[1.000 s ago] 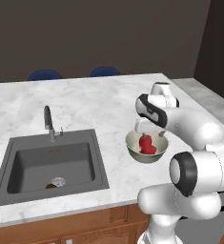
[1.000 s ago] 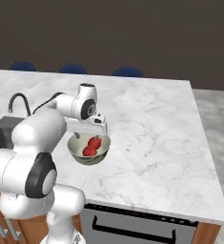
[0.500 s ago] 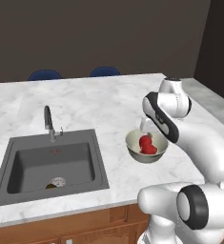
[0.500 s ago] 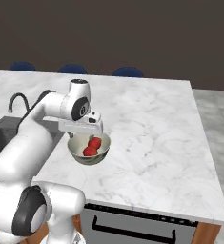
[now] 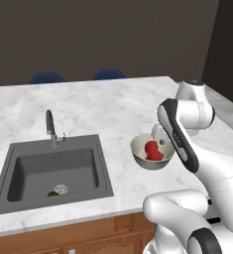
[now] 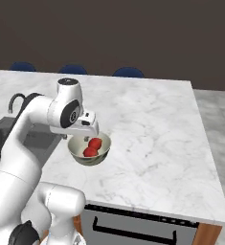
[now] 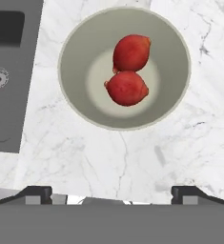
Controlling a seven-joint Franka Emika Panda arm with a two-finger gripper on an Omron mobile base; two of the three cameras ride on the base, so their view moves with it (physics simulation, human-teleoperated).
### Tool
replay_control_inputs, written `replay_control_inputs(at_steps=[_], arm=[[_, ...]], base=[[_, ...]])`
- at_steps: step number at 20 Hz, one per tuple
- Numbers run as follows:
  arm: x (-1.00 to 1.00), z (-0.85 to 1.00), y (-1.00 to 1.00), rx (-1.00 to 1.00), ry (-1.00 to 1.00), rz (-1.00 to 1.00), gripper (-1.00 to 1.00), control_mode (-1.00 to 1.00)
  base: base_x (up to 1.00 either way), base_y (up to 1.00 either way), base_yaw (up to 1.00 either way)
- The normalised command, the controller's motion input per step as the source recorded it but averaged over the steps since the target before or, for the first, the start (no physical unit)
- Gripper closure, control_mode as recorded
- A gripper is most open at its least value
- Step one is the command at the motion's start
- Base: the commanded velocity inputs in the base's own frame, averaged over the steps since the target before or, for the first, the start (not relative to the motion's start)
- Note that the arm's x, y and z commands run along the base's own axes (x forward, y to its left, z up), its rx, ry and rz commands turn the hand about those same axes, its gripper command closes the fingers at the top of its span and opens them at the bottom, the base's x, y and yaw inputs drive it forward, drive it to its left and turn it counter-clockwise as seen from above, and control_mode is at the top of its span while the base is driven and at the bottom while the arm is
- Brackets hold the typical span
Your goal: Pick the onions from the cabinet and place them in one bowl. Pick the avocado from the sink and place it in the other bowl.
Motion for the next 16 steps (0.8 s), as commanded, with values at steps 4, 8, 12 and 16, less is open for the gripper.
replay_control_inputs(at_steps=[4,8,12,16], arm=[[-0.19,0.28,0.03,0.00,-0.03,-0.01,-1.00,-1.00],[-0.01,0.30,0.15,0.00,0.00,-0.05,-1.00,-1.00],[-0.08,0.32,0.00,0.01,0.00,-0.03,-1.00,-1.00],[-0.15,0.13,0.01,0.00,0.00,-0.03,-1.00,-1.00]], base=[[0.00,0.00,0.00],[0.00,0.00,0.00],[0.00,0.00,0.00],[0.00,0.00,0.00]])
